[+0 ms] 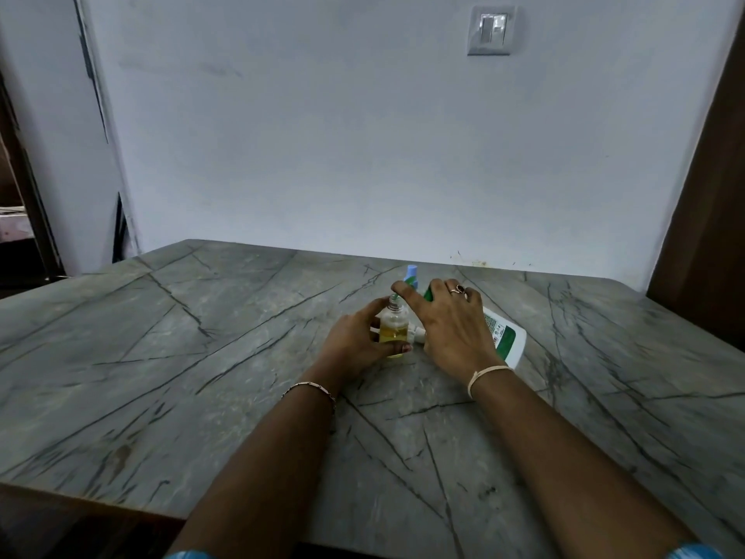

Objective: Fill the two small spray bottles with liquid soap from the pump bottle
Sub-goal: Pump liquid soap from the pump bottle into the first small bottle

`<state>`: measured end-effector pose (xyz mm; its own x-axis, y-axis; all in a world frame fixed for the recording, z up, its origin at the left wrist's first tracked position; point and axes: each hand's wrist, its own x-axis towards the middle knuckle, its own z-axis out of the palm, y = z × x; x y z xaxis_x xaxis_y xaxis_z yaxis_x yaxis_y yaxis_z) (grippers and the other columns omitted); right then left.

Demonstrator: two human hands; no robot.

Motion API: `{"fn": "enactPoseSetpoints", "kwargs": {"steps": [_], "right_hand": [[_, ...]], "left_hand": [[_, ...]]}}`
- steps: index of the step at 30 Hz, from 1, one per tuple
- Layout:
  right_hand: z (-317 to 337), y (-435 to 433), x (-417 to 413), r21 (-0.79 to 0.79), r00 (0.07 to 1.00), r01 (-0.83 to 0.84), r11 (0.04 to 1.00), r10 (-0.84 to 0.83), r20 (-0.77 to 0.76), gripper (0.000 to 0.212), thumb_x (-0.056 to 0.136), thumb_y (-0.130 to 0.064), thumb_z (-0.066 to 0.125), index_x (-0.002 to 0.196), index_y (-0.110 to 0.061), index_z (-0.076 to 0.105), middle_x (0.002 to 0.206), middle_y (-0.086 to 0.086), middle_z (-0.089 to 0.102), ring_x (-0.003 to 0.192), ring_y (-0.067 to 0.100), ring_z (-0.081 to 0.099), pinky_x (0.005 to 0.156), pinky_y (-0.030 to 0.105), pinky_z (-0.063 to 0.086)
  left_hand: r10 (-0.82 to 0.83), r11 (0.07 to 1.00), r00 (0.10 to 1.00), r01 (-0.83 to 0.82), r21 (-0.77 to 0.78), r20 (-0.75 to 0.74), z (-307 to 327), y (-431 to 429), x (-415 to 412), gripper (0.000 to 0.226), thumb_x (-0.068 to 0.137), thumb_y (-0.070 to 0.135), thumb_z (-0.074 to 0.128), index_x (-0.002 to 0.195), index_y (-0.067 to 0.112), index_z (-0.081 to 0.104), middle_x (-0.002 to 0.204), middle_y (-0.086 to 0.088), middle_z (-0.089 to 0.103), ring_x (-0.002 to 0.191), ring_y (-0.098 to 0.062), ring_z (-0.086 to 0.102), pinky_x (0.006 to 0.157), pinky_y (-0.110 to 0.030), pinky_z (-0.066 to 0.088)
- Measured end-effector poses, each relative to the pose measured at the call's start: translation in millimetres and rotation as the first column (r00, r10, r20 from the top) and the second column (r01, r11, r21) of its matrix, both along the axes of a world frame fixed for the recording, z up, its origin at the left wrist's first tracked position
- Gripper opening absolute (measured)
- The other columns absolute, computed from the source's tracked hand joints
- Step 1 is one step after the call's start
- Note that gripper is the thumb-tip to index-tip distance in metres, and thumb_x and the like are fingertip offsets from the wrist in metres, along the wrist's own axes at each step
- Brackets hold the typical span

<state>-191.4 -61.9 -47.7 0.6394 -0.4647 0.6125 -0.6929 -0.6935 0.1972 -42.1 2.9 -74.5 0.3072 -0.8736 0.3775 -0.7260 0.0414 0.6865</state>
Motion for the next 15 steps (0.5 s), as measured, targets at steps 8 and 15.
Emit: {"fn": "enactPoseSetpoints", "kwargs": {"steps": [8,15], "right_hand": [[4.5,2.5,2.6,0.011,1.000,0.010,1.000,-0.010,0.020,0.072,0.080,-0.030,0.068,0.141,-0.032,0.029,0.119,0.011,0.050,0.113,0.030,0.046,0.095,0.046,0.036],[1.2,2.2,0.8,-0.019,1.000,0.011,1.000,-0.011,-0.005,0.076,0.080,-0.026,0.069,0.141,-0.034,0.025,0.118,0.012,0.052,0.112,0.031,0.048,0.095,0.047,0.037]], "left_hand": [[-0.013,1.000,1.000,0.013,-0.004,0.006,0.7,0.4,0.1,0.085,0.071,0.037,0.082,0.142,0.032,0.037,0.119,0.000,0.066,0.095,-0.012,0.067,0.090,-0.032,0.054],[-0.007,1.000,1.000,0.007,0.010,-0.001,1.2,0.8,-0.6,0.086,0.072,0.038,0.080,0.144,0.031,0.035,0.122,-0.003,0.065,0.098,-0.014,0.066,0.092,-0.036,0.054]]}}
